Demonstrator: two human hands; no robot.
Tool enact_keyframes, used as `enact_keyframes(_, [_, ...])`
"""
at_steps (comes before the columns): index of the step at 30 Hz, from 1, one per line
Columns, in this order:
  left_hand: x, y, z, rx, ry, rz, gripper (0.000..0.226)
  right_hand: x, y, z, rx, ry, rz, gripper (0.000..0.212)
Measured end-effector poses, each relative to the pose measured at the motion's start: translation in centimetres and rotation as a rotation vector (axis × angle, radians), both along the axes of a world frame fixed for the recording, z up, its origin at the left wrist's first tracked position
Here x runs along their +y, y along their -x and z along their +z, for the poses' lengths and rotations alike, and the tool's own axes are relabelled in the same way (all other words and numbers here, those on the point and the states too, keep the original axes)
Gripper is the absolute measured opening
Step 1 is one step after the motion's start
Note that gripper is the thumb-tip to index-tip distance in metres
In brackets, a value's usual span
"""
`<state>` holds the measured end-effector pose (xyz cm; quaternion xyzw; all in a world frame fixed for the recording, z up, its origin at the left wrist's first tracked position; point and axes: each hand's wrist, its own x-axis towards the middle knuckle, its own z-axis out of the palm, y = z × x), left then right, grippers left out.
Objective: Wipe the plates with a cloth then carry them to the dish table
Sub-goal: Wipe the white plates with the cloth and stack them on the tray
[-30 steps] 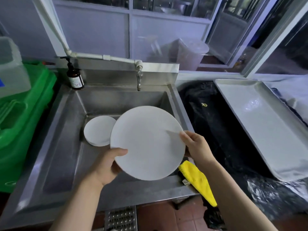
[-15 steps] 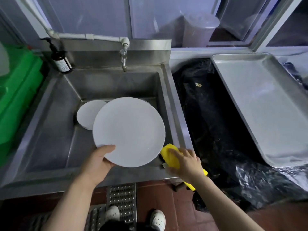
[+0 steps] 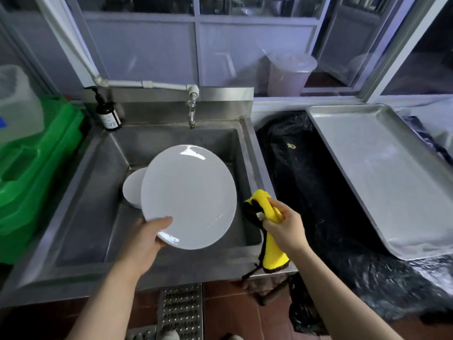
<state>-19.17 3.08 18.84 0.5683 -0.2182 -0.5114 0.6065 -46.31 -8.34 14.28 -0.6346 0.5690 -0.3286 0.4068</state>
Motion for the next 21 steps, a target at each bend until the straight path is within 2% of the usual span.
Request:
enact_keyframes(2, [-0.5,-0.3,0.7,-0.04,0.019,-0.004,0.043,-0.1,-1.3,3.0,-0.119,0.128,0.03,0.041])
enact_keyframes(5, [-1.2,-0.4,1.9,-0.106,0.039,-0.025,0.036,-0.5,-3.8,7.3,-0.107,0.321,0.096,0.043])
enact_keyframes(8, [-1.3,-0.4,3.4,-0.211,0.098,-0.114,0.031,-1.2,-6.0,10.2,0.099,0.616,0.156,0.056])
enact_keyframes(11, [-0.9,-0.6,4.6,-0.3,0.193,-0.132,0.027,-2.2,-6.9,11.6,0.346,0.927,0.167,0.049])
enact_keyframes(15, [-1.0,-1.5,4.5,-0.213,0.22,-0.016,0.033,-1.7,-7.5,11.1,0.436,0.978,0.183,0.052])
enact_keyframes(21, [-1.6,-1.8,4.9,-0.078,0.311,0.14,0.034,2.0,-11.2,10.3,0.35,0.978,0.313,0.057])
